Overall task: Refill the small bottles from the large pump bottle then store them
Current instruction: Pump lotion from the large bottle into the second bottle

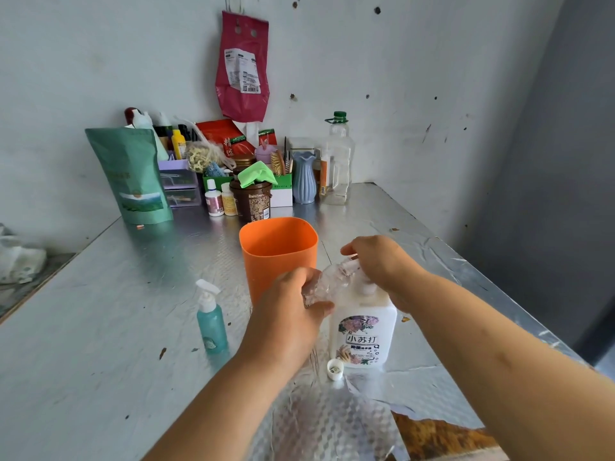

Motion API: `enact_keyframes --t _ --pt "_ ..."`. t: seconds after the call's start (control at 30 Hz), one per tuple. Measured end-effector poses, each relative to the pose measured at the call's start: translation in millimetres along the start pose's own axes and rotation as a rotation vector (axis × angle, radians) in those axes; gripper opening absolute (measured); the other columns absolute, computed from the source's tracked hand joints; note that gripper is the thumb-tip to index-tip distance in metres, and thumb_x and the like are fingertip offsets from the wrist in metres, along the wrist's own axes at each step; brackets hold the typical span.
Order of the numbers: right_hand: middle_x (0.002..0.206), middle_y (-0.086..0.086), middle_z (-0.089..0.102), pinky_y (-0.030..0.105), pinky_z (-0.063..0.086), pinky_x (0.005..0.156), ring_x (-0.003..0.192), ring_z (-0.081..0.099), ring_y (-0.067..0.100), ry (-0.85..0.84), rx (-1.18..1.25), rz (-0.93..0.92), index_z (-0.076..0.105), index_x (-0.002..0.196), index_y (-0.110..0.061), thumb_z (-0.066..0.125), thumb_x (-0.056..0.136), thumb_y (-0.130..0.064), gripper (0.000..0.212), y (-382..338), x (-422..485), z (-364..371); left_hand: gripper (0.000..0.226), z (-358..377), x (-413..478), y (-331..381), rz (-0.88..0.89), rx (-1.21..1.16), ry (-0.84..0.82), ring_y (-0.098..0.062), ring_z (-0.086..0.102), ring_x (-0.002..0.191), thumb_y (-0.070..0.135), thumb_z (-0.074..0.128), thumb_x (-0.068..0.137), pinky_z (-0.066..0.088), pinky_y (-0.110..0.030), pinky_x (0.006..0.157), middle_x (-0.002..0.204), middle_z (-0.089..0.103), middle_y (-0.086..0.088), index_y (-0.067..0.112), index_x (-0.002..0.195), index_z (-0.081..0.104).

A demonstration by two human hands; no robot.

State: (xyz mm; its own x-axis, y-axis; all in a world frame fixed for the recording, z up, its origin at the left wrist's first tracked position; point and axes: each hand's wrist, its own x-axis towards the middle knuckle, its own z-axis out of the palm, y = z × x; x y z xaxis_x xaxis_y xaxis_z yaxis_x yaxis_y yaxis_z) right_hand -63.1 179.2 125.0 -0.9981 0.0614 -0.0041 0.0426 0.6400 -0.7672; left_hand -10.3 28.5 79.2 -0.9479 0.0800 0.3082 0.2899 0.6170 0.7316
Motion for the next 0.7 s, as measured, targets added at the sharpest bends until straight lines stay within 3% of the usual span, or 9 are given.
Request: enact_keyframes --t 0.07,0.13,0.47,0.57,0.7 --pt "0.085 0.005 0.054 0.023 0.039 0.055 0.061 0.046 0.011 0.005 0.159 0.064 0.059 0.119 0.000 0.037 0.096 -0.016 0.036 -2.4 -2.0 -3.3 0.033 -2.2 -0.3 2.2 0.004 -0.005 -0.003 0.000 0.051 0.095 0.028 0.073 0.086 0.034 -0.001 0.069 0.108 0.055 0.019 0.031 0.116 0.060" --pt "0.084 0.004 0.053 0.020 0.037 0.053 0.058 0.044 0.007 -0.001 0.175 0.071 0.060 0.118 0.000 0.037 0.096 -0.017 0.036 -4.1 -3.3 -4.6 0.032 -3.7 -0.3 3.9 0.009 -0.014 -0.008 0.000 0.052 0.096 0.028 0.073 0.086 0.034 -0.002 0.070 0.108 0.055 0.019 0.032 0.115 0.059" --pt "0.094 0.008 0.054 0.021 0.039 0.057 0.077 0.050 0.021 -0.002 0.124 0.042 0.061 0.117 0.000 0.037 0.096 -0.014 0.035 -2.5 -1.3 -2.8 0.030 -5.5 -0.3 6.2 0.021 -0.048 -0.028 0.005 0.053 0.089 0.025 0.073 0.086 0.037 -0.003 0.071 0.106 0.058 0.020 0.043 0.099 0.052" --pt "0.098 0.011 0.055 0.030 0.043 0.070 0.085 0.048 0.022 0.003 0.043 0.001 0.061 0.119 -0.002 0.037 0.096 -0.011 0.035 1.0 0.3 -1.9 0.029 -4.0 -0.1 4.6 0.023 -0.049 -0.026 0.009 0.053 0.087 0.025 0.074 0.085 0.037 -0.001 0.069 0.106 0.060 0.020 0.042 0.100 0.055" --pt "0.127 0.019 0.056 0.037 0.042 0.098 0.116 0.052 0.033 0.007 -0.154 -0.053 0.057 0.126 -0.003 0.034 0.098 -0.005 0.036 3.4 1.2 3.7 0.031 -0.4 0.8 -0.3 -0.004 -0.015 -0.017 0.002 0.053 0.095 0.026 0.074 0.085 0.035 0.001 0.070 0.112 0.061 0.017 0.033 0.112 0.062"
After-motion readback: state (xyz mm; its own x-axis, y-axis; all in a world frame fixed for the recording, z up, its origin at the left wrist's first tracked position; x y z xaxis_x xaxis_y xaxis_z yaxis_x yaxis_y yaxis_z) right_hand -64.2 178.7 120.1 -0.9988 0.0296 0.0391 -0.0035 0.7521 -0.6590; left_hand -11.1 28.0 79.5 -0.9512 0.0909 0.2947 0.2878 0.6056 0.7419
